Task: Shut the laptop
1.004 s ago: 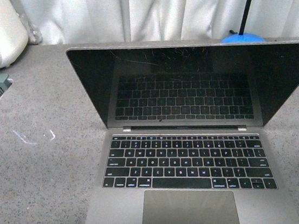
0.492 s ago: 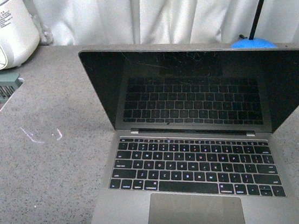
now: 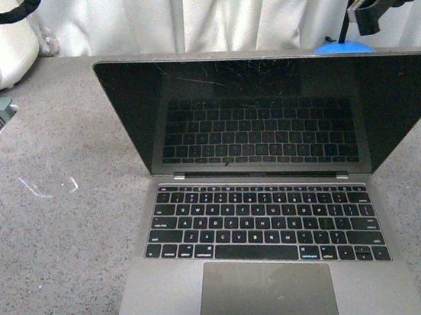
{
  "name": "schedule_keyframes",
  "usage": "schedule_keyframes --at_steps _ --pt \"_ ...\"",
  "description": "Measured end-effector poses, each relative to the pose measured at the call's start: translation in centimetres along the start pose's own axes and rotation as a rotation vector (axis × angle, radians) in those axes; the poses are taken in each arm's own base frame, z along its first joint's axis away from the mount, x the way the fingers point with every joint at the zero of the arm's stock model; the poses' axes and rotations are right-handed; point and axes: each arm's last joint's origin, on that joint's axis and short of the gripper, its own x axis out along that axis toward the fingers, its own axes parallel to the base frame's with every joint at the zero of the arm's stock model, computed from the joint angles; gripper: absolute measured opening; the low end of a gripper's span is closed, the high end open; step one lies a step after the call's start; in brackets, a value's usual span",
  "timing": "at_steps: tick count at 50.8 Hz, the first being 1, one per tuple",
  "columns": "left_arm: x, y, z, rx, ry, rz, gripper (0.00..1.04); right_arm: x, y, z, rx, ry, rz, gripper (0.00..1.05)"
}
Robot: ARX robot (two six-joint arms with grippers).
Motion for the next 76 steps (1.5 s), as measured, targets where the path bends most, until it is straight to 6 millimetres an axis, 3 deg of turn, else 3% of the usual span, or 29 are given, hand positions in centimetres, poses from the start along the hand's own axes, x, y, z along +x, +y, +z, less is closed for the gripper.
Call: schedule_keyframes --at_steps 10,18,29,40,48,59,65,76 --pt "1.9 0.1 -0.6 0.000 0.043 0.012 0.04 1.4 0.2 0.0 0.077 0.007 0.019 0.01" --pt "2.8 0.0 -2.2 0.024 0.099 -0.004 0.04 2.1 0.7 -0.9 0.142 0.036 0.027 0.01" --pt "2.7 -0.7 -4.9 0.072 0.191 -0.056 0.04 2.0 2.8 -3.0 0.223 0.100 0.072 0.01" --pt "1.0 -2.5 -9.1 0.134 0.414 -0.195 0.04 0.8 6.0 -6.1 0.380 0.272 0.163 0.01" --pt "-1.6 -3.7 -13.1 0.225 0.696 -0.371 0.04 -0.8 9.4 -9.2 0.605 0.581 0.324 0.01" --pt "-5.0 -5.0 -16.6 0.294 0.863 -0.583 0.04 -3.4 13.7 -11.8 0.655 0.803 0.480 0.01" --pt "-5.6 -4.8 -16.8 0.318 0.854 -0.582 0.04 -3.8 14.0 -12.3 0.638 0.836 0.459 0.01" --pt "-3.4 -2.4 -15.0 0.291 0.666 -0.328 0.04 -3.4 12.1 -12.4 0.594 0.798 0.282 0.01"
